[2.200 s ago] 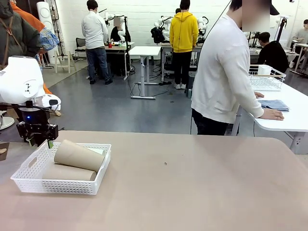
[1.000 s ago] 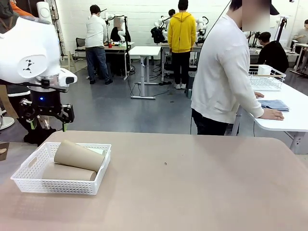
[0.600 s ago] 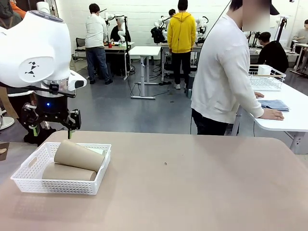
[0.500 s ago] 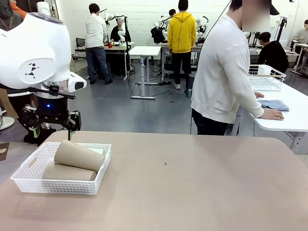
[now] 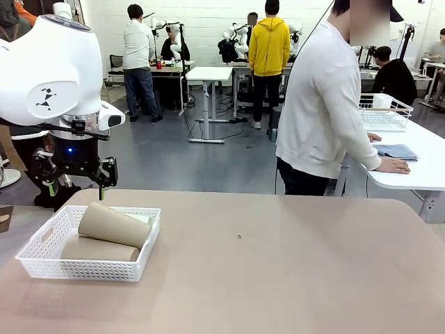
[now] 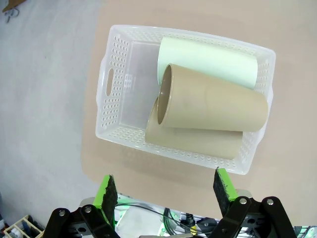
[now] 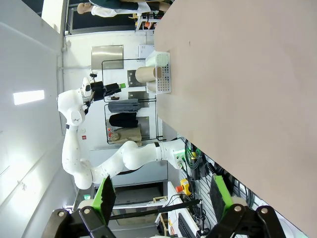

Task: Clean and organize the cups into the basket.
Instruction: Move the Organizing basket back to the left side of the table.

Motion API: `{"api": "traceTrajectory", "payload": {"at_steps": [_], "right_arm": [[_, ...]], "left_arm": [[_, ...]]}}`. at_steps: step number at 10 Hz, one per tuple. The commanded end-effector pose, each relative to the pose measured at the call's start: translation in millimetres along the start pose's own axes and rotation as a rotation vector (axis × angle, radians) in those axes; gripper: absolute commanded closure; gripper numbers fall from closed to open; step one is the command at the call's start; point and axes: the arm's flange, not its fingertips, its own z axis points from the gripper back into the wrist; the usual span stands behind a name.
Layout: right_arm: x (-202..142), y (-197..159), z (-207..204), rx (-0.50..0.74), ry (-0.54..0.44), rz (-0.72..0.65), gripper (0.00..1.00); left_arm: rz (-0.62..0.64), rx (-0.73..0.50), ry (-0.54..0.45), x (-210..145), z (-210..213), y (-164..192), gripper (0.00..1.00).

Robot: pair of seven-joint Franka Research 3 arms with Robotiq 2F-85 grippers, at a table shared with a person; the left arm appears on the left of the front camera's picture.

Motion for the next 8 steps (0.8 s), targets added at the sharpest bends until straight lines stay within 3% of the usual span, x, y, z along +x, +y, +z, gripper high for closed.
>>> {"api": "traceTrajectory", "payload": {"at_steps": [1,2,4,5,6,8], "right_arm": [[-2,1,0,-0.002,0.012,-0.003,0.00],[-2,1,0,-0.002,0.012,-0.003,0.00],[-2,1,0,-0.002,0.012,-0.003,0.00],[-2,1,0,-0.002,0.012,-0.003,0.00],[-2,1,0,-0.002,0.012,-0.003,0.00],[-2,1,0,-0.002,0.012,-0.003,0.00]], "left_arm": [[-0.003,0.012,-0.007,2,1,1,0.00],[0.000,0.000,0.000,0,0,0,0.00],[-0.255,-0.424,0.226,-15,20,43,0.00],[-0.341,-0.598,0.269,-22,37,78,0.00],[-0.413,-0.790,0.257,-31,52,116,0.00],[-0.449,-0.994,0.181,-45,61,181,0.00]]}}
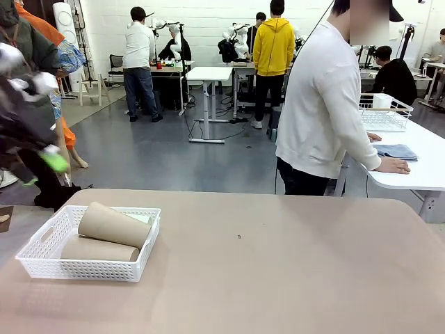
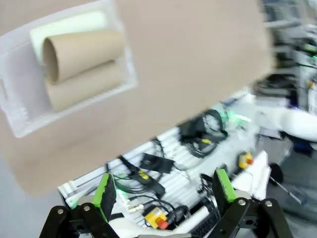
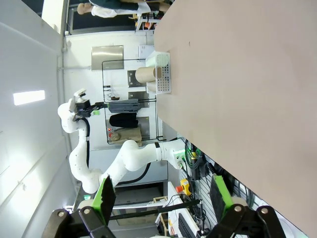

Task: Clean and organize the cups into the basket.
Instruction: Move the Organizing basket back to the left side of the table.

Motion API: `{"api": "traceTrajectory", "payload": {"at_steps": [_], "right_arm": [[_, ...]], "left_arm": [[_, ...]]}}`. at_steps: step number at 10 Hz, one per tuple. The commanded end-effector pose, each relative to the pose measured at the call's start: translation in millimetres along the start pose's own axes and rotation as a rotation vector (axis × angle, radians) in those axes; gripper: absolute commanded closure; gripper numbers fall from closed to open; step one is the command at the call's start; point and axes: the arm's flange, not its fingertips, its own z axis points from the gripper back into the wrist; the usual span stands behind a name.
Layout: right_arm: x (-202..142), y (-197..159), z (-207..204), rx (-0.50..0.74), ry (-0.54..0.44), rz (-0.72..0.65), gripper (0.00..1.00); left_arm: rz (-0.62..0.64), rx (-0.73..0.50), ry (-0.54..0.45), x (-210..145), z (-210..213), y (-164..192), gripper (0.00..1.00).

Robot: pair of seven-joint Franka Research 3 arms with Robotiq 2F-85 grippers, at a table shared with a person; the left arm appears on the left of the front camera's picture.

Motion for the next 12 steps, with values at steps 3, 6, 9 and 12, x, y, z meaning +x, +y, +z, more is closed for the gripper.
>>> {"api": "traceTrajectory", "payload": {"at_steps": [3,6,9,12], "right_arm": [[-2,1,0,-0.003,0.012,-0.002,0.00],[-2,1,0,-0.003,0.012,-0.002,0.00],[-2,1,0,-0.003,0.012,-0.002,0.00],[-2,1,0,-0.003,0.012,-0.002,0.00]], "left_arm": [[0.056,-0.395,-0.169,-54,54,102,0.00],[0.200,-0.540,-0.316,-82,71,187,0.00],[0.285,-0.610,-0.386,-102,74,237,0.00],[0.326,-0.660,-0.428,-118,81,260,0.00]]}}
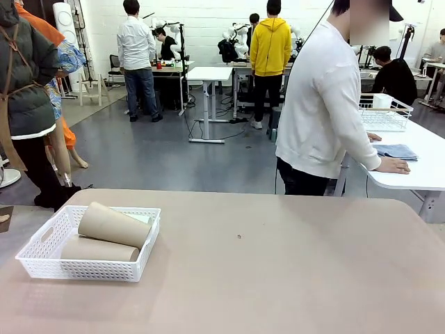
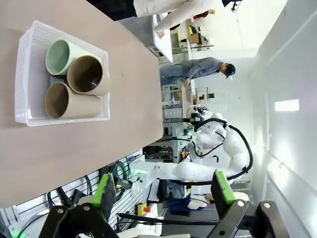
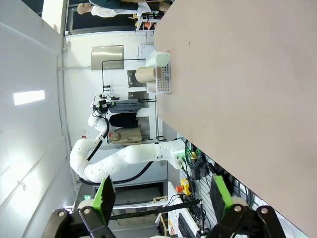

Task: Clean and organize the cups into the basket.
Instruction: Move the Organizing basket back to the left side of the table.

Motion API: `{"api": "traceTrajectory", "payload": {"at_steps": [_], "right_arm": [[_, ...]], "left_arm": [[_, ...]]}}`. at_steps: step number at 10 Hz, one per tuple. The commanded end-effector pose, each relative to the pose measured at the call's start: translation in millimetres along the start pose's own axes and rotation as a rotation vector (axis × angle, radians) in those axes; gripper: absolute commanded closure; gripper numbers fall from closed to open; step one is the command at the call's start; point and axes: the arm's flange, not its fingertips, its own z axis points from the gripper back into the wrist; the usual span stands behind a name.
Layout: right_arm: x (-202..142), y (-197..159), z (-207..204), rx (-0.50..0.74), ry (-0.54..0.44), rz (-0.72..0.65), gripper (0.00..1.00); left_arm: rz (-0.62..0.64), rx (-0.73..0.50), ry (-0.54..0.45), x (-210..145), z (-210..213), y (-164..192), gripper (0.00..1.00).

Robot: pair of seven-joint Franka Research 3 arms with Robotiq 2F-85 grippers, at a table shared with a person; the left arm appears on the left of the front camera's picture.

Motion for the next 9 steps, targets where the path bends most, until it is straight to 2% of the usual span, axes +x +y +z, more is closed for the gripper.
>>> {"api": "traceTrajectory", "payload": {"at_steps": [1,2,3,9], "right_arm": [[-2,1,0,-0.003,0.013,-0.002,0.00],[-2,1,0,-0.003,0.013,-0.002,0.00],[-2,1,0,-0.003,0.013,-0.002,0.00],[-2,1,0,-0.003,0.013,-0.002,0.00]], "left_arm": [[-0.036,-0.020,-0.025,1,13,-6,0.00],[-0.045,-0.018,-0.042,-1,15,-12,0.00],[0.001,-0.006,-0.010,-1,7,-1,0.00],[0.001,-0.006,-0.010,-1,7,-1,0.00]]}}
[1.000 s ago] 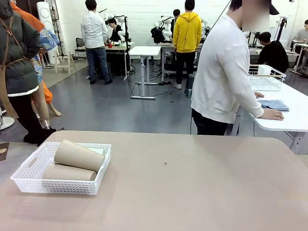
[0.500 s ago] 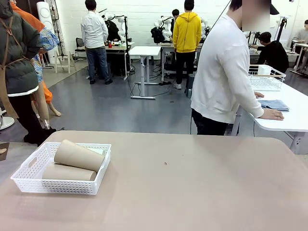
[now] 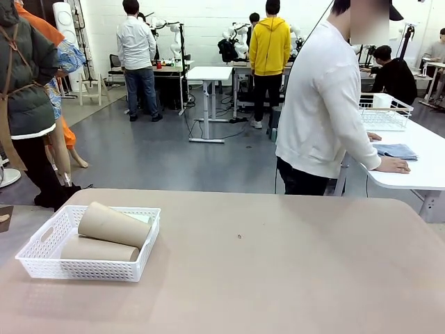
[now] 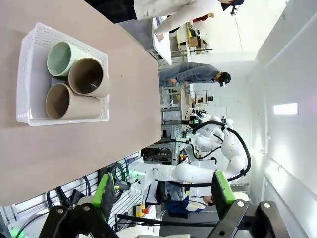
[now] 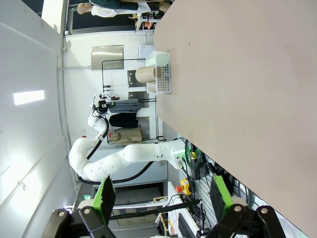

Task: Clean and organize the cups into the basket.
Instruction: Move the Organizing basket back to the left side of the table.

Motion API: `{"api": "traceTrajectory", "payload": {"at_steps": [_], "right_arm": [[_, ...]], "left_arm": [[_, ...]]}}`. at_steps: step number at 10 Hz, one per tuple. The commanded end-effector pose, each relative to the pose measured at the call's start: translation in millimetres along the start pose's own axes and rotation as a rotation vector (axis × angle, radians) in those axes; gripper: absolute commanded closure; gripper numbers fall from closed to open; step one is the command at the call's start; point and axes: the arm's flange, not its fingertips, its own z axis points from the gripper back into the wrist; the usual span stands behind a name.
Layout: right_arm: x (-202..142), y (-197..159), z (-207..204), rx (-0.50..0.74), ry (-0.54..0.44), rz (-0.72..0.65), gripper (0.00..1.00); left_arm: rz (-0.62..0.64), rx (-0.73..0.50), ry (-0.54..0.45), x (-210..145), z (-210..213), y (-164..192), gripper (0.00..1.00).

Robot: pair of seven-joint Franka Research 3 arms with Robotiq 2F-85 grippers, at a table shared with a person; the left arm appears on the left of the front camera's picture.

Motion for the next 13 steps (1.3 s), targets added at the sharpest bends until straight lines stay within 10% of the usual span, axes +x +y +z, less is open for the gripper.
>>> {"api": "traceTrajectory", "payload": {"at_steps": [1,13], "right_arm": [[-1.8,1.1,-0.3,-0.003,0.012,-0.002,0.00],[-1.8,1.1,-0.3,-0.003,0.012,-0.002,0.00]], "left_arm": [[-0.009,-0.007,0.000,-2.3,1.6,1.1,0.00],[-0.009,-0.007,0.000,-2.3,1.6,1.1,0.00]]}}
